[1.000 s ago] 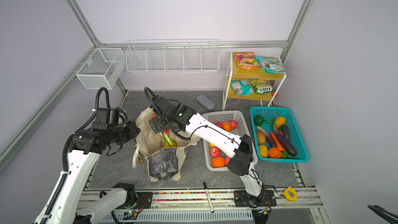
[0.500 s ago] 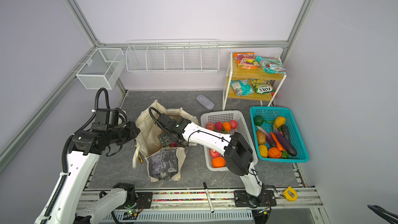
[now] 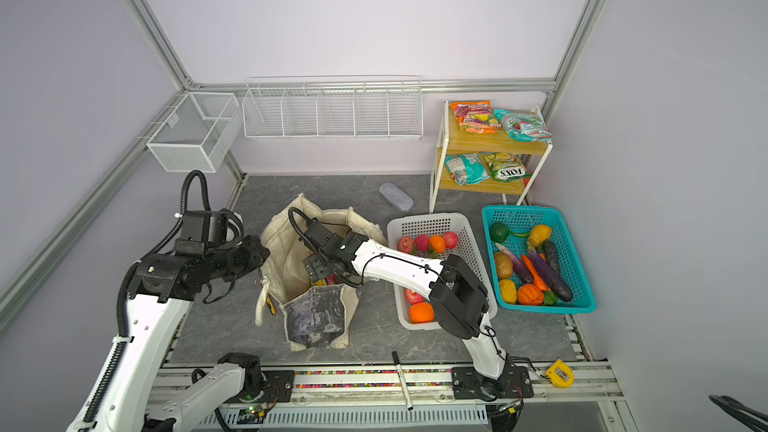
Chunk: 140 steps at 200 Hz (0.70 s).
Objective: Place the food into the grocery bag and tie it
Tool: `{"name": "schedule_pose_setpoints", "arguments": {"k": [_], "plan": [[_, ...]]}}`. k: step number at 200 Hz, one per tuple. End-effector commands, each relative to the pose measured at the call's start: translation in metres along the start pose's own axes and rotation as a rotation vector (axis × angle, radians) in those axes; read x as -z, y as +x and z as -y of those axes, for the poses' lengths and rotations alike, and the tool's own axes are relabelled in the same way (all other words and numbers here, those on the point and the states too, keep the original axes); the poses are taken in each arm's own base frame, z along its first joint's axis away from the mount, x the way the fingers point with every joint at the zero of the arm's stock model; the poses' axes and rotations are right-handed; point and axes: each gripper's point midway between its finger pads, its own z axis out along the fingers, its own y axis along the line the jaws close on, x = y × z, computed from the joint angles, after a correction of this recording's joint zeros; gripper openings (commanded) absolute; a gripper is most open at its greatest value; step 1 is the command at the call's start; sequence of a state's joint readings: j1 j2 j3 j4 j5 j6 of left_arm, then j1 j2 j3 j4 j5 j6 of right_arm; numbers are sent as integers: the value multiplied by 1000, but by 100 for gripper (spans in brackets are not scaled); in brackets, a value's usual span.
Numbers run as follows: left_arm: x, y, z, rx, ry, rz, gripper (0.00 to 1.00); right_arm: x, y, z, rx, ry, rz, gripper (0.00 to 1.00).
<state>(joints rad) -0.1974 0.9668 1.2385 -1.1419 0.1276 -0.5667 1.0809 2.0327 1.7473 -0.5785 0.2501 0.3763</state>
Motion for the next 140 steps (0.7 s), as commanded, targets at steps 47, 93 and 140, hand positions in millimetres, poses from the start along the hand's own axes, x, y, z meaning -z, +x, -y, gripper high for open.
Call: {"name": "schedule_pose_setpoints", "arguments": {"k": [47,93,140], "plan": [[-1,-3,0,-1,-4,13,0,67,-49,-20,217,-56,346,87],[-3,-4,3,-2,8,8,10,73,-35,-38,446,-90,425,87],[-1,-2,7,-5,22,-9,55,73,-37,-45,521,-98,470,88]]}}
